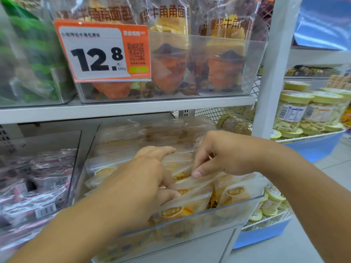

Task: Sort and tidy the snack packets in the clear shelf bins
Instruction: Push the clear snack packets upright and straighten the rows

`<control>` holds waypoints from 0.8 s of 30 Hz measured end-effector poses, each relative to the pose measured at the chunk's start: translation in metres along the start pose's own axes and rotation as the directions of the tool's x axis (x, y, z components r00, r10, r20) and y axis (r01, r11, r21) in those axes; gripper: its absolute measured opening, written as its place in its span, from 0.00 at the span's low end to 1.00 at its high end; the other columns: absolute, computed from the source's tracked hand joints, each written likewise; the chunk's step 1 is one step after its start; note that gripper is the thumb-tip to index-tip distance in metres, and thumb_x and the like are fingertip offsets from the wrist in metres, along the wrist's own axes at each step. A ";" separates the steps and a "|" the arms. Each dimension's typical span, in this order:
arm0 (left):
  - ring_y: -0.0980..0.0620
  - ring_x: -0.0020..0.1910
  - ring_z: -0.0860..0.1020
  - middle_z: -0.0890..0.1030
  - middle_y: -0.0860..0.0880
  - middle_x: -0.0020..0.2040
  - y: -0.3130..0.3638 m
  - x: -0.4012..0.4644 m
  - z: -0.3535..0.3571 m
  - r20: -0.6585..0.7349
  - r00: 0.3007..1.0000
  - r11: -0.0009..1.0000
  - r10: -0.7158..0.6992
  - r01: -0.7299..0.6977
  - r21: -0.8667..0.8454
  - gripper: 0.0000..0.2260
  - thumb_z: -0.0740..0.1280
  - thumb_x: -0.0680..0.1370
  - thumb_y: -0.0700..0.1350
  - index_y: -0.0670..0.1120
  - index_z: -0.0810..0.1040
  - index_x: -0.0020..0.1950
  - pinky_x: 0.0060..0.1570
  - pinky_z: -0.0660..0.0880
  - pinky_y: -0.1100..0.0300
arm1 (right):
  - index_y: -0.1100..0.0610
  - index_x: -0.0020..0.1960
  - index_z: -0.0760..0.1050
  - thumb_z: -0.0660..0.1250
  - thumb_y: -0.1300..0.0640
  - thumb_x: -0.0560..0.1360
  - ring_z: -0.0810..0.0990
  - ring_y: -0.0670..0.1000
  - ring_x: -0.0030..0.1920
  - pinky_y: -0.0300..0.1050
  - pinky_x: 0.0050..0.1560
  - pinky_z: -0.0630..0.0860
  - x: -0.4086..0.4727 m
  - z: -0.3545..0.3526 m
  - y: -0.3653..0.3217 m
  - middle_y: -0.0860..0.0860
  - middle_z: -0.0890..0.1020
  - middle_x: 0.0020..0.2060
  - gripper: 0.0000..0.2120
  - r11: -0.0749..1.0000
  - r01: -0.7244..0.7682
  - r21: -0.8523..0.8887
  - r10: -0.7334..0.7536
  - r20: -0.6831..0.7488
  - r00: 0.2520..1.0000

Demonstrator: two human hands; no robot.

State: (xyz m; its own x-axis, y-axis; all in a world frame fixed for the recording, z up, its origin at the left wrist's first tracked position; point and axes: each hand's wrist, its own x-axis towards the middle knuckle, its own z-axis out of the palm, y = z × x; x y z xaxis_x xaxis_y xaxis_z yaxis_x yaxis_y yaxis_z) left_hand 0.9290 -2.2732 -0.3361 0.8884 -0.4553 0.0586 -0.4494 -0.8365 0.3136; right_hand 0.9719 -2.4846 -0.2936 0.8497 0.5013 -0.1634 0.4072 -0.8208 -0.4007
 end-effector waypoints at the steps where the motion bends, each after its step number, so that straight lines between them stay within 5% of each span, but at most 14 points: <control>1: 0.66 0.76 0.50 0.51 0.69 0.78 -0.005 -0.003 -0.001 0.018 1.000 1.000 0.017 -0.017 0.004 0.12 0.65 0.76 0.66 0.62 0.82 0.42 0.73 0.62 0.53 | 0.48 0.45 0.87 0.75 0.51 0.73 0.75 0.37 0.31 0.29 0.34 0.67 -0.001 0.000 -0.001 0.43 0.84 0.36 0.03 1.000 0.009 -0.011 -0.009 -0.010 1.000; 3: 0.67 0.76 0.50 0.49 0.71 0.77 -0.015 -0.010 -0.003 -0.010 1.000 1.000 0.025 -0.025 0.016 0.25 0.54 0.75 0.74 0.61 0.82 0.52 0.73 0.62 0.55 | 0.46 0.46 0.86 0.74 0.50 0.75 0.75 0.38 0.33 0.29 0.33 0.67 -0.001 0.001 -0.004 0.44 0.84 0.37 0.03 0.996 0.034 -0.082 -0.037 -0.035 0.999; 6: 0.68 0.74 0.57 0.57 0.73 0.74 -0.021 -0.015 -0.005 -0.131 0.990 0.997 -0.060 0.052 -0.058 0.34 0.43 0.77 0.71 0.53 0.84 0.49 0.69 0.61 0.62 | 0.45 0.33 0.81 0.67 0.44 0.78 0.73 0.44 0.30 0.36 0.32 0.67 0.002 0.006 -0.010 0.44 0.78 0.29 0.16 0.995 0.034 -0.098 -0.039 -0.051 0.998; 8: 0.65 0.72 0.63 0.61 0.71 0.72 -0.020 -0.015 -0.006 -0.153 0.984 0.995 -0.094 0.086 -0.056 0.24 0.51 0.81 0.62 0.53 0.84 0.49 0.64 0.63 0.63 | 0.49 0.30 0.77 0.68 0.46 0.79 0.71 0.44 0.27 0.38 0.32 0.66 0.008 0.008 -0.012 0.45 0.73 0.23 0.19 0.990 0.009 -0.140 -0.019 -0.074 0.997; 11: 0.64 0.69 0.65 0.65 0.67 0.71 -0.014 -0.012 -0.009 -0.147 0.980 0.991 -0.132 0.126 -0.050 0.11 0.61 0.81 0.53 0.58 0.83 0.55 0.62 0.64 0.64 | 0.50 0.41 0.86 0.74 0.54 0.74 0.73 0.38 0.27 0.37 0.33 0.68 0.018 0.010 -0.015 0.40 0.74 0.20 0.04 0.966 -0.005 -0.260 -0.013 -0.067 0.998; 15: 0.64 0.68 0.65 0.64 0.68 0.68 -0.009 -0.013 -0.011 -0.136 0.977 0.986 -0.164 0.164 -0.015 0.15 0.66 0.77 0.59 0.60 0.79 0.63 0.63 0.62 0.66 | 0.47 0.44 0.86 0.75 0.52 0.73 0.77 0.42 0.34 0.43 0.41 0.76 0.019 0.014 -0.018 0.42 0.80 0.31 0.01 0.952 -0.009 -0.306 -0.047 -0.175 0.983; 18: 0.68 0.58 0.62 0.63 0.70 0.60 -0.008 -0.012 -0.010 -0.170 0.966 0.980 -0.197 0.198 -0.013 0.19 0.67 0.76 0.60 0.59 0.76 0.66 0.55 0.59 0.69 | 0.48 0.42 0.85 0.74 0.50 0.74 0.77 0.44 0.40 0.47 0.44 0.76 0.017 0.017 -0.008 0.42 0.77 0.36 0.04 0.956 -0.004 -0.293 -0.094 -0.321 0.943; 24: 0.61 0.52 0.75 0.78 0.63 0.51 -0.005 -0.003 -0.012 -0.316 0.921 0.974 -0.227 0.210 -0.087 0.06 0.73 0.74 0.57 0.57 0.82 0.41 0.52 0.74 0.61 | 0.48 0.43 0.84 0.73 0.48 0.74 0.74 0.46 0.45 0.48 0.47 0.75 0.010 0.028 -0.018 0.43 0.73 0.39 0.05 0.961 0.074 -0.267 -0.174 -0.372 0.912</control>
State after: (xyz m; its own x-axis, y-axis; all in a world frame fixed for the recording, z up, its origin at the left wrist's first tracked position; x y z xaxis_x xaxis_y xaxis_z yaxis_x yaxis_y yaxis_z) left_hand 0.9297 -2.2638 -0.3269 0.9501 -0.1329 0.2823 -0.2424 -0.8839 0.4000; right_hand 0.9634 -2.4576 -0.3131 0.8285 0.4981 0.2560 0.5439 -0.8245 -0.1561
